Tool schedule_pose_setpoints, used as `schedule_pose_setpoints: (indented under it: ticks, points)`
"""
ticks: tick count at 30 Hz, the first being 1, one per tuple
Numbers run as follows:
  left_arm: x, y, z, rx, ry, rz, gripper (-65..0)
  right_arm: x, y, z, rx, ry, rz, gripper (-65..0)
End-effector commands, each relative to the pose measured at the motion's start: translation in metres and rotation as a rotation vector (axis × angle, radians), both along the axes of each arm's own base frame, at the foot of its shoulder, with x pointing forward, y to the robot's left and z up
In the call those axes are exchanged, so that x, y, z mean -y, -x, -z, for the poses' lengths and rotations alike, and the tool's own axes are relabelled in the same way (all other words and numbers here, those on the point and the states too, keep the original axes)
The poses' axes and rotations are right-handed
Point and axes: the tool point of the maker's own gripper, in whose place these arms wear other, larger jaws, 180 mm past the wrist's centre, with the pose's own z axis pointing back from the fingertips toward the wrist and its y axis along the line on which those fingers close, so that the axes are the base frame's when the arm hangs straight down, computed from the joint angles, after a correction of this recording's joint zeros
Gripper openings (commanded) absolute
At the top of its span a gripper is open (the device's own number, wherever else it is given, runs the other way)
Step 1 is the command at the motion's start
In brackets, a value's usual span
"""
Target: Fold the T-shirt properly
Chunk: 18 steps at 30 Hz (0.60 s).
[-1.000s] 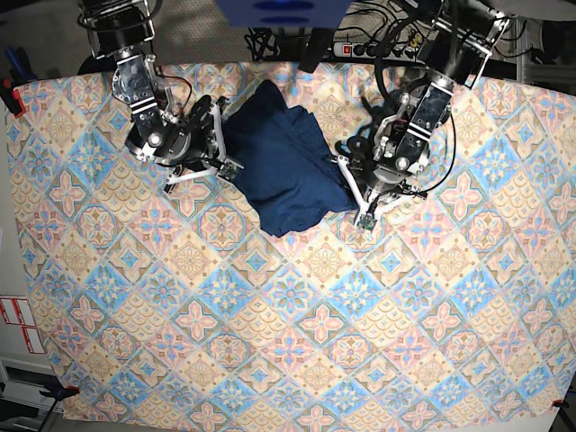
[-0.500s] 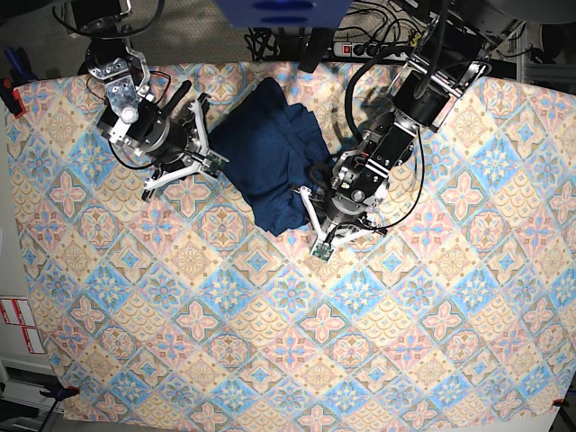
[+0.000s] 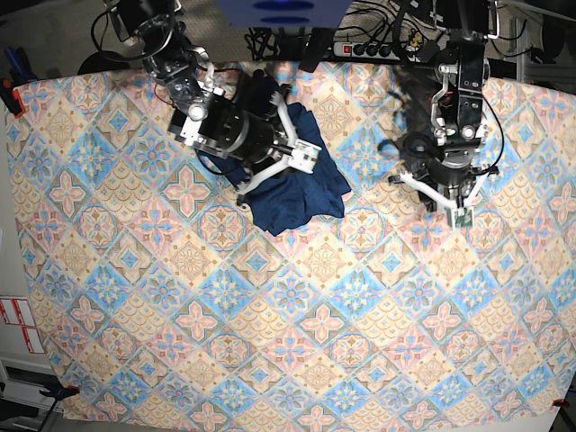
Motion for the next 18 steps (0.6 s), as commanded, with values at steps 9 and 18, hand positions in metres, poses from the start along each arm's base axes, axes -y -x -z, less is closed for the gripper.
schedule_pose_setpoints:
  ticks: [9,18]
  points:
    - [-0.015,0.036,-0.008,-0.002,-0.028,-0.032,-47.8,-0.039,-0.041,0.009,-0.047,-0.058,0.011,-63.5]
    - [-0.003,0.035,-0.016,0.035,0.022,-0.059,-47.7,-0.049,-0.045,0.053,-0.167,-0.070,0.002,-63.5]
